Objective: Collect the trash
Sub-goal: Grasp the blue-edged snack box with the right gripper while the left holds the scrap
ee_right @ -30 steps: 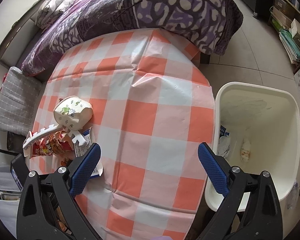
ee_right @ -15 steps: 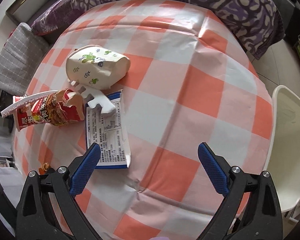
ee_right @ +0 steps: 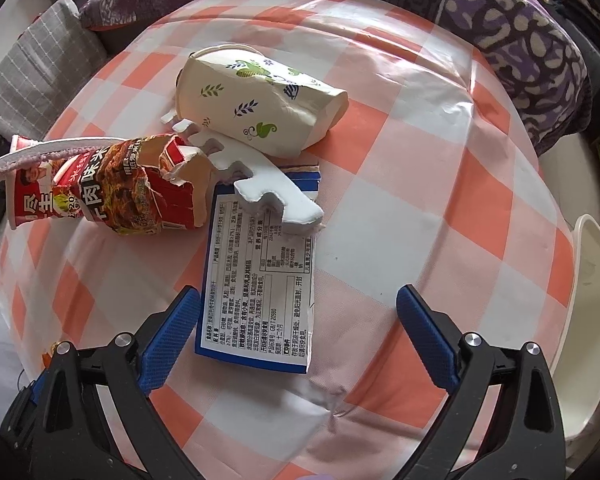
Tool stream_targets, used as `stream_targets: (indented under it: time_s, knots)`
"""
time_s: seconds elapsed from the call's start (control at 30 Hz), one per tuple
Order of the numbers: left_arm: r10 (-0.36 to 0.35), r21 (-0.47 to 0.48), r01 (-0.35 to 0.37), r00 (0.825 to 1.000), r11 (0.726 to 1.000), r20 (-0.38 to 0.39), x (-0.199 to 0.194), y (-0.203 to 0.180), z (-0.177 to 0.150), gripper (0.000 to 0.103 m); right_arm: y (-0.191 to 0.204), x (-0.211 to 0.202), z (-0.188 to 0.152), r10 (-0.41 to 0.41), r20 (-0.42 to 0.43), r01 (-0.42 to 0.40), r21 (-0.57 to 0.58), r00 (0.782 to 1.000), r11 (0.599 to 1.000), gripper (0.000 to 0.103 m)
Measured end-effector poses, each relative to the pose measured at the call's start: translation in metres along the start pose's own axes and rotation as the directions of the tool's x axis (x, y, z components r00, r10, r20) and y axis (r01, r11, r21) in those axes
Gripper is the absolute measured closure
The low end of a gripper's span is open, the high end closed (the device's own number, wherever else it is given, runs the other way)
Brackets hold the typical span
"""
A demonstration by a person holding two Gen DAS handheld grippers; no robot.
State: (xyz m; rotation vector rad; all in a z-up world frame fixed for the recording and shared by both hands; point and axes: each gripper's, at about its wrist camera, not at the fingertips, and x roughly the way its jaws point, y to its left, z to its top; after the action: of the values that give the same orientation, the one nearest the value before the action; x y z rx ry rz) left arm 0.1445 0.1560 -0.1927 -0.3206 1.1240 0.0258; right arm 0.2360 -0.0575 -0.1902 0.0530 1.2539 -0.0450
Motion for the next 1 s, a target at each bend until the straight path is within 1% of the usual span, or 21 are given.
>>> stream_targets:
  time_s: [0.03,0.13,0.17,0.23,0.37,0.4,0.43,0.47,0.5,0.57,0.63,0.73,0.87,1.0]
  knots:
    - [-0.001,-0.003,0.001,1.0,1.0,0.0,0.0,0.0,0.0,0.078,-0.001,0.0,0.0,0.016,-0.009,-0.016,0.008,1.0,1.0,0.009]
    - [-0.004,-0.01,0.004,1.0,1.0,-0.001,0.003,-0.004,0.002,0.078,-0.005,-0.003,0.002,0.112,-0.017,-0.11,0.072,0.994,0.991,0.009]
    - [-0.005,-0.011,0.005,1.0,1.0,-0.002,0.002,-0.004,0.002,0.078,-0.006,-0.004,0.002,0.119,-0.012,-0.118,0.085,0.993,0.989,0.009]
    - [-0.006,-0.01,0.006,1.0,1.0,-0.003,0.002,-0.004,0.001,0.078,-0.004,-0.004,0.003,0.1,-0.002,-0.099,0.087,0.995,0.991,0.009]
    - [-0.009,-0.016,0.009,1.0,1.0,-0.007,0.0,0.0,0.001,0.078,0.008,0.002,0.001,0.053,-0.005,-0.052,0.031,0.999,0.998,0.009]
    - [-0.01,-0.02,0.01,1.0,1.0,-0.008,0.0,0.0,0.001,0.078,0.013,0.002,0.0,0.035,0.001,-0.035,0.003,0.999,0.999,0.015]
    - [-0.012,-0.024,0.011,1.0,1.0,-0.009,0.0,0.0,0.001,0.078,0.018,0.002,0.0,0.011,0.009,-0.01,-0.032,1.0,0.999,0.028]
    - [-0.013,-0.026,0.012,1.0,1.0,-0.009,0.0,0.001,0.001,0.078,0.021,0.0,-0.001,-0.011,0.019,0.012,-0.064,1.0,0.998,0.036]
    - [-0.013,-0.027,0.012,1.0,1.0,-0.009,-0.001,0.001,0.001,0.078,0.025,-0.002,-0.002,-0.024,0.03,0.027,-0.089,0.999,0.996,0.05]
    - [-0.013,-0.027,0.012,1.0,1.0,-0.009,-0.001,0.0,0.001,0.078,0.026,-0.004,-0.004,0.014,0.019,-0.011,-0.104,1.0,0.994,0.05]
    - [-0.014,-0.031,0.014,1.0,0.999,-0.009,-0.001,0.001,0.0,0.078,0.023,-0.008,-0.007,0.031,0.008,-0.03,-0.105,0.999,0.994,0.05]
    - [-0.021,-0.043,0.021,1.0,0.999,-0.009,-0.003,0.001,-0.001,0.078,0.013,-0.02,-0.008,0.08,0.005,-0.08,-0.076,0.997,0.994,0.05]
    - [-0.032,-0.051,0.032,0.999,0.998,0.0,-0.007,-0.003,-0.003,0.078,-0.009,-0.045,-0.013,0.173,0.025,-0.173,-0.016,0.985,0.985,0.05]
    - [-0.044,-0.048,0.045,0.999,0.998,0.012,-0.014,-0.009,-0.005,0.078,-0.029,-0.069,-0.023,0.219,0.056,-0.22,0.006,0.974,0.975,0.05]
